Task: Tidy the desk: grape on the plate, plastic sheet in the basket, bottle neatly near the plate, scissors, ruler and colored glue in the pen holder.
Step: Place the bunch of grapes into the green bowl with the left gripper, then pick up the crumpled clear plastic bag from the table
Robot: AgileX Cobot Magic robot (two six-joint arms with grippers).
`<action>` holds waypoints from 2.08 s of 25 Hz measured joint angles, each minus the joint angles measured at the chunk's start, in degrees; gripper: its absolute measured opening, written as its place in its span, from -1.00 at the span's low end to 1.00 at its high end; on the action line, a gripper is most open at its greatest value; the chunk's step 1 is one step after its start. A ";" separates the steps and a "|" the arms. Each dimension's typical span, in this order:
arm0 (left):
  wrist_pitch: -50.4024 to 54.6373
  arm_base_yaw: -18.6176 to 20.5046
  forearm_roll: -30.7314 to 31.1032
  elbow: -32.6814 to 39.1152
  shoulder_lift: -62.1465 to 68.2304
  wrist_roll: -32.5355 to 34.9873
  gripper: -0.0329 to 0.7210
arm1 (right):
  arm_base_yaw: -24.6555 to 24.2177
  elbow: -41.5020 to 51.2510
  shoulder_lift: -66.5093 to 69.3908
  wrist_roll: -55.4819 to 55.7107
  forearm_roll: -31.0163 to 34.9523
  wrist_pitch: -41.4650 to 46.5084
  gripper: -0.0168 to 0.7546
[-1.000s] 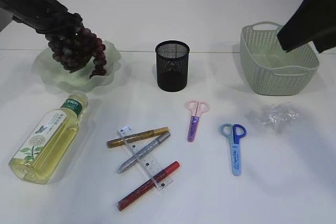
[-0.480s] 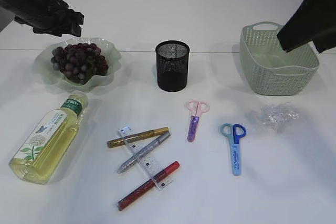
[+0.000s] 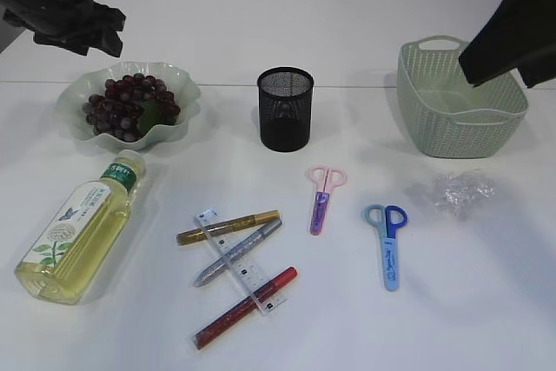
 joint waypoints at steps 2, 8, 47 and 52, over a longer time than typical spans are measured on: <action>2.23 0.00 0.09 0.00 -1.84 0.00 0.15 | 0.00 0.00 0.00 0.00 0.00 0.00 0.56; 12.53 0.00 0.22 0.00 -8.83 0.00 0.15 | 0.00 0.00 0.00 0.00 -1.56 -0.31 0.56; 33.86 0.00 2.17 0.00 -27.68 -3.57 0.15 | 0.00 0.00 24.19 25.85 -20.32 -8.18 0.56; 33.96 0.00 2.17 0.00 -27.68 -3.69 0.15 | 0.00 1.18 24.78 28.54 -22.68 -18.15 0.56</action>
